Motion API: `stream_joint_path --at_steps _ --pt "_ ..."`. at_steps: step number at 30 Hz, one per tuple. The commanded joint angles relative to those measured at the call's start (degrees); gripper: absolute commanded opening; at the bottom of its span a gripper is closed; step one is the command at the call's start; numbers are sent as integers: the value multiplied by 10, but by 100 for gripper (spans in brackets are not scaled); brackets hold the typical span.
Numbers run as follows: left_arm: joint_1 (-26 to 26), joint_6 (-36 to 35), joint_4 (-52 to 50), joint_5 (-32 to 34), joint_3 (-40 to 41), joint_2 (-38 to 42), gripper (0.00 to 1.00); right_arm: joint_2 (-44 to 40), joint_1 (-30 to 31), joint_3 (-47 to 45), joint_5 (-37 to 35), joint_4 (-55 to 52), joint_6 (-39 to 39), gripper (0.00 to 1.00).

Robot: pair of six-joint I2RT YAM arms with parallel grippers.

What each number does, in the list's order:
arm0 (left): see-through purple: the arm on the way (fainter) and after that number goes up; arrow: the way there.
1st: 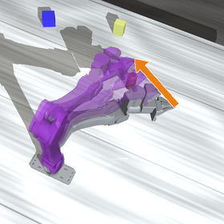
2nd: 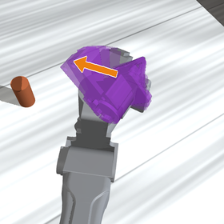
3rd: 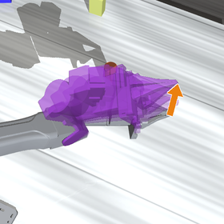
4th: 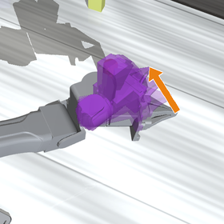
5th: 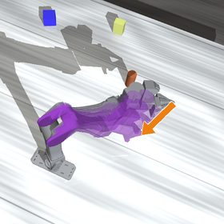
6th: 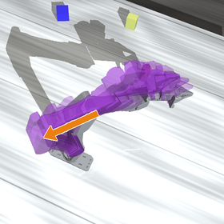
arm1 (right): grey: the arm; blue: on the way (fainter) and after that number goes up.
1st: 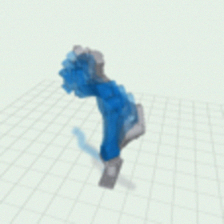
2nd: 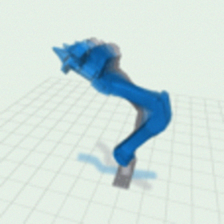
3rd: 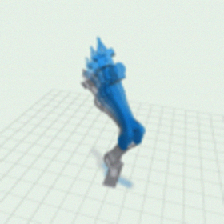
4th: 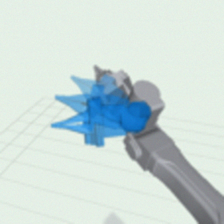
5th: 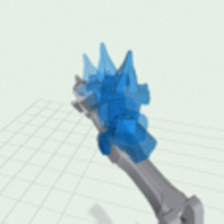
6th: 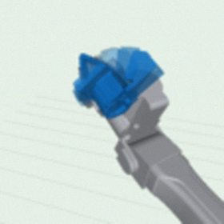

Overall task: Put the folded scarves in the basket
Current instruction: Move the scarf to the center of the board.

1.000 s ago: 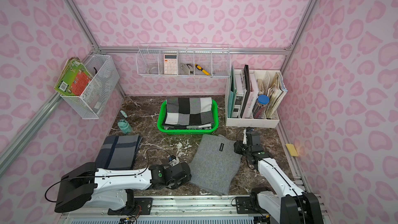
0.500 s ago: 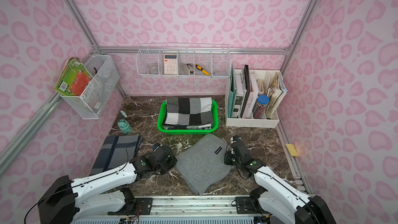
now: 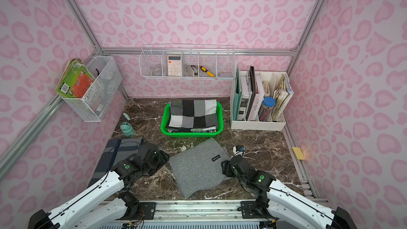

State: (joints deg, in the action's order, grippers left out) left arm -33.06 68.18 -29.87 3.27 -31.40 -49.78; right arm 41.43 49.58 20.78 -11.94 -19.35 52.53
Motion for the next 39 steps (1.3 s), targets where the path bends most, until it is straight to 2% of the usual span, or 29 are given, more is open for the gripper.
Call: stream_joint_path --at_steps 1,6,9,12,13,21,28,33,36,38,39 --pt "-2 9 -36 -64 11 10 68 -4 -27 8 -40 -23 -21 75" --pt "-23 30 -12 -77 31 8 69 3 -120 -7 36 29 -68 76" --pt "-39 35 16 -77 33 -13 69 24 -132 -6 59 52 -77 74" --pt "-48 40 54 -80 33 -45 69 41 -131 -10 76 63 -76 67" --pt "-49 40 66 -83 33 -59 69 43 -131 -14 79 65 -75 63" --pt "-49 11 107 -67 -11 -163 66 -5 -97 -42 89 45 -37 1" --pt "-12 -13 131 -71 -27 -204 66 -97 12 -47 43 -30 59 0" --pt "13 -40 124 -74 -50 -214 67 -121 98 -58 -9 -81 135 0" --pt "25 -55 104 -69 -64 -214 67 -123 130 -54 -48 -120 168 0" --pt "31 -59 96 -69 -62 -206 67 -125 133 -44 -79 -152 178 15" --pt "31 -61 95 -69 -59 -200 67 -127 134 -39 -94 -162 178 26"
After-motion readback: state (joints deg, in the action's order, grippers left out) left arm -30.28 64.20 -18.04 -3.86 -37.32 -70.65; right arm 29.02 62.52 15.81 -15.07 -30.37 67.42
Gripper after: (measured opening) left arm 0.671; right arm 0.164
